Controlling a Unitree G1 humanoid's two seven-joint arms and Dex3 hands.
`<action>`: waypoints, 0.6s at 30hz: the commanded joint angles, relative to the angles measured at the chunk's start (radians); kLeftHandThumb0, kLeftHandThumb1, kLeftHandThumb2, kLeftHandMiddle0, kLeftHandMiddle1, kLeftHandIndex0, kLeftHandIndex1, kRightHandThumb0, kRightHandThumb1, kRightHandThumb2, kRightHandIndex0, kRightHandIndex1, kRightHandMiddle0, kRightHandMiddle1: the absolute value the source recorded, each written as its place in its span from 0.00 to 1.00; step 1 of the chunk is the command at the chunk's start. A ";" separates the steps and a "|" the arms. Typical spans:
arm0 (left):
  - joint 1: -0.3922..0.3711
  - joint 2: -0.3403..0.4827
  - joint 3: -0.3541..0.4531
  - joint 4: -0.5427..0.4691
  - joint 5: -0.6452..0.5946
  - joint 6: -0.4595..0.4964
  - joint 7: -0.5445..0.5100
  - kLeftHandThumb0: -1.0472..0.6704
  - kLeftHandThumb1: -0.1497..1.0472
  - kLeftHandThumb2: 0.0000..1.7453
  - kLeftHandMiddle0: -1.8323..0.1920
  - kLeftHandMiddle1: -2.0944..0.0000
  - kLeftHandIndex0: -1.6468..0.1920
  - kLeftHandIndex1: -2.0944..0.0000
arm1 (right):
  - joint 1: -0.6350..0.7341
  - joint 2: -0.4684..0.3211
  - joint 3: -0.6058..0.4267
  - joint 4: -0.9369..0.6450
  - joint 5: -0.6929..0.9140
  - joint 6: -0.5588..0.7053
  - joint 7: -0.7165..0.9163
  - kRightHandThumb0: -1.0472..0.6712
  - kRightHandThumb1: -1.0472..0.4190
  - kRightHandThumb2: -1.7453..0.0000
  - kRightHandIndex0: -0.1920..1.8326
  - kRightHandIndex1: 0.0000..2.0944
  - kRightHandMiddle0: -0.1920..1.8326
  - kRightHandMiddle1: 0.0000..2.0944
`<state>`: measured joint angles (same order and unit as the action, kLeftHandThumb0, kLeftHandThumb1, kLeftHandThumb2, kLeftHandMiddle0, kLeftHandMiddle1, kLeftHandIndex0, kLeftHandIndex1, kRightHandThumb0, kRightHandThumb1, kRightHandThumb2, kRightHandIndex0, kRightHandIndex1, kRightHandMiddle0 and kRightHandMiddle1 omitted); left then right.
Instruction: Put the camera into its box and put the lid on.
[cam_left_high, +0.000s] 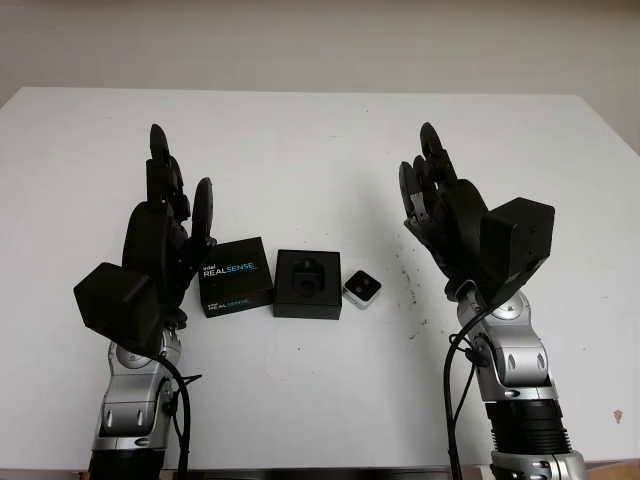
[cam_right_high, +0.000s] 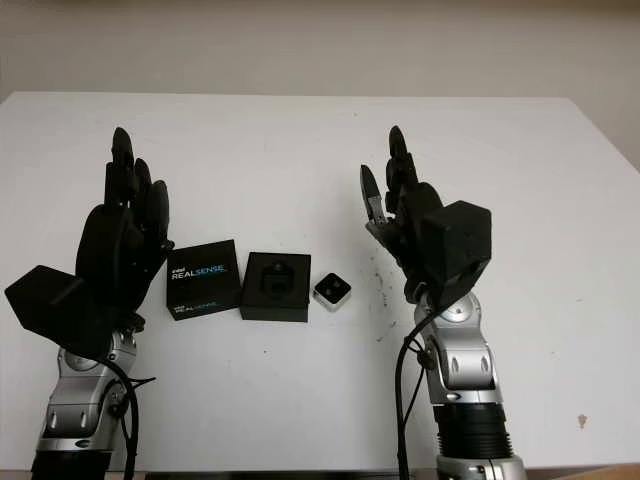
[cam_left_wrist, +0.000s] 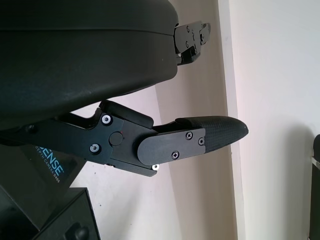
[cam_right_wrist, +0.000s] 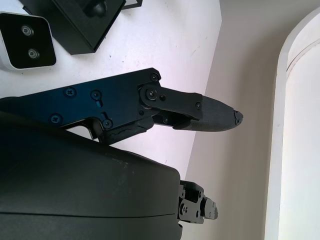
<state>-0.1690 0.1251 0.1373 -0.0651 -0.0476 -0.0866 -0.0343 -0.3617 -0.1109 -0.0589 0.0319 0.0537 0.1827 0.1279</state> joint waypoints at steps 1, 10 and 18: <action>-0.021 0.012 0.004 -0.006 -0.001 0.002 -0.003 0.17 1.00 0.32 1.00 1.00 1.00 1.00 | -0.019 -0.009 0.002 0.009 0.000 -0.020 0.003 0.23 0.00 0.68 0.02 0.02 0.03 0.03; -0.017 0.010 0.004 -0.010 -0.012 0.000 -0.005 0.17 1.00 0.31 1.00 1.00 1.00 1.00 | -0.010 -0.008 0.001 0.020 0.005 -0.031 0.011 0.23 0.00 0.68 0.02 0.03 0.03 0.03; -0.015 0.003 0.001 0.004 -0.014 -0.014 -0.003 0.17 1.00 0.31 1.00 1.00 1.00 1.00 | -0.008 -0.016 -0.001 0.020 0.005 -0.033 0.021 0.22 0.00 0.69 0.02 0.03 0.03 0.03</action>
<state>-0.1773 0.1329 0.1384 -0.0632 -0.0571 -0.0915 -0.0371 -0.3617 -0.1121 -0.0569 0.0504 0.0550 0.1625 0.1444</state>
